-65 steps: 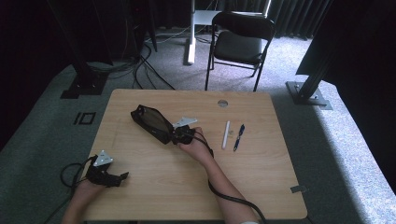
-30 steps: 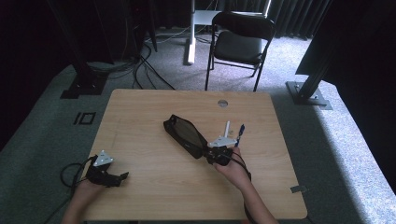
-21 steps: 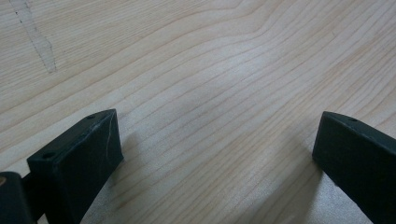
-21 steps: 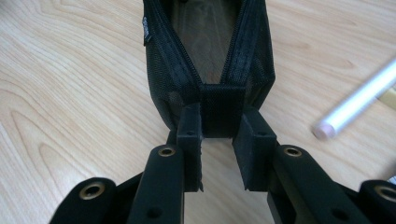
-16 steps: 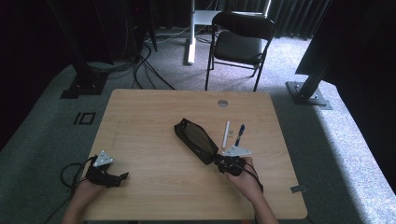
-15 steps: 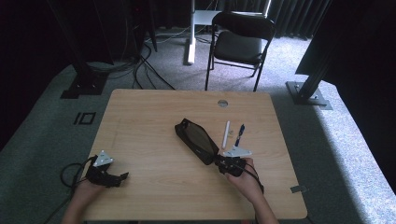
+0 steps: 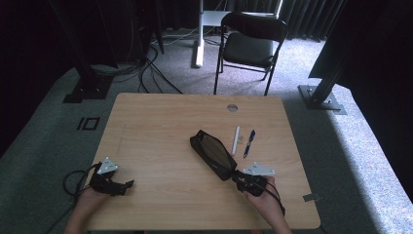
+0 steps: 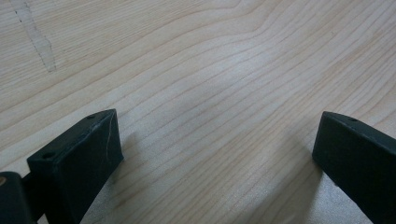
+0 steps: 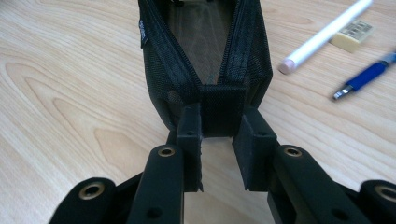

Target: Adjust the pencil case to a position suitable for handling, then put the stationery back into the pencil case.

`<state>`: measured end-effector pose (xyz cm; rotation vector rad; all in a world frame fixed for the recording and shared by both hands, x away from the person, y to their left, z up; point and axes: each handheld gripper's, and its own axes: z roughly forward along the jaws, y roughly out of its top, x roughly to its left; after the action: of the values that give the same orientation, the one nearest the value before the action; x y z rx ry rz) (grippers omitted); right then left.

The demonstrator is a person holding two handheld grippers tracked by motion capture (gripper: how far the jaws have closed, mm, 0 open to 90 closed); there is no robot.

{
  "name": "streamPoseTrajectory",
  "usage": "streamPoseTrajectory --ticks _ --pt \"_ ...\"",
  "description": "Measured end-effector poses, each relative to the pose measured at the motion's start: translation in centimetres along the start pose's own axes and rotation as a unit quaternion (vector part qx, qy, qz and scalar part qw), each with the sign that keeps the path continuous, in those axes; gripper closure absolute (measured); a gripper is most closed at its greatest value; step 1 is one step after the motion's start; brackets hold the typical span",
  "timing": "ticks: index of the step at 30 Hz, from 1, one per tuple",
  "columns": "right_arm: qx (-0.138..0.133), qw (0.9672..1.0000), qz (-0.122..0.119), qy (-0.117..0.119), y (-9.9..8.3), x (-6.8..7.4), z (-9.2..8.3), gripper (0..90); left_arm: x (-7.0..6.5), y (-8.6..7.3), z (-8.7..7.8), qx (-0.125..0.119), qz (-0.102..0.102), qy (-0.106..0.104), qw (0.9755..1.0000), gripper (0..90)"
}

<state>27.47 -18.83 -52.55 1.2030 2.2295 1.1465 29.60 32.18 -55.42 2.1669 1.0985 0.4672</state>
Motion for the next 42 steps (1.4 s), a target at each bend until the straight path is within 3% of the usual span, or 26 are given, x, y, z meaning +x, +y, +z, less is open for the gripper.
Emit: streamPoseTrajectory --ticks 8,12,19,25,29,35,42 --pt "-0.003 1.0000 0.005 -0.005 -0.9 0.2 -1.1 72.6 0.0 0.0 0.0 0.000 0.000 0.000 1.0000 1.6" --pt "-0.005 0.9999 0.011 0.008 -0.7 0.2 -1.7 59.5 0.0 0.0 0.0 0.000 0.000 0.000 1.0000 1.6" --pt "-0.036 0.9990 0.023 0.015 0.0 -0.7 -3.1 53.7 0.0 0.0 0.0 0.000 0.000 0.000 1.0000 1.6" --pt "-0.071 0.9967 0.039 -0.009 1.5 -2.5 -4.0 51.9 0.0 0.0 0.0 0.000 0.000 0.000 1.0000 1.6" --pt "-0.070 0.9941 0.067 -0.049 2.9 -5.5 -2.5 51.8 0.0 0.0 0.0 0.000 0.000 0.000 1.0000 1.6" --pt "-0.045 0.9889 0.099 -0.101 4.3 -9.2 1.6 52.5 0.0 0.0 0.0 0.000 0.000 0.000 1.0000 1.6" --pt "-0.004 0.9841 0.131 -0.121 4.8 -11.6 6.4 53.1 0.0 0.0 0.0 0.000 0.000 0.000 1.0000 1.6"
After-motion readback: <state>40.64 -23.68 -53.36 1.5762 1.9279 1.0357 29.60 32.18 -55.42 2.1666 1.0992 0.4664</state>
